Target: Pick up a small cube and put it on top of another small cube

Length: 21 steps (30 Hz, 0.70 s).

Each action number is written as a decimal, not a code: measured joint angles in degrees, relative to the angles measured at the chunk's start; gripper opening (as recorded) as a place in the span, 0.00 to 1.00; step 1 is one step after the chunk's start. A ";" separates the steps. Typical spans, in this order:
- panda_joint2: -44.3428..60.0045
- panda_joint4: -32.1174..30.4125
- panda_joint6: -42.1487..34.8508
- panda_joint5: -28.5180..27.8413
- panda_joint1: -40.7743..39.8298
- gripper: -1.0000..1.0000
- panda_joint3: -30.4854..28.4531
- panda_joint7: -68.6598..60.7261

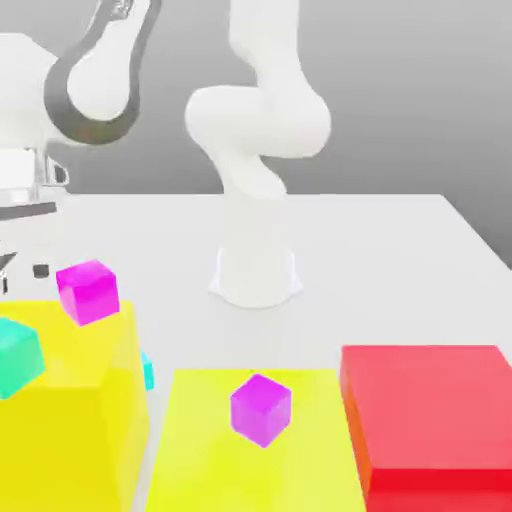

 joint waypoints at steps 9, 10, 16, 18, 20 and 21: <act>12.43 -7.76 7.16 7.21 -4.45 0.50 -3.02 21.43; 12.36 -8.01 7.37 6.39 -3.51 0.50 -2.87 23.73; 9.75 -8.82 8.06 -3.34 4.22 0.50 -1.35 39.44; 8.71 -9.05 8.23 -7.53 6.43 0.50 -0.84 45.23; 7.69 -9.27 8.43 -12.09 8.18 0.50 -0.02 51.29; 7.18 -9.37 8.50 -14.49 8.96 0.50 0.47 54.39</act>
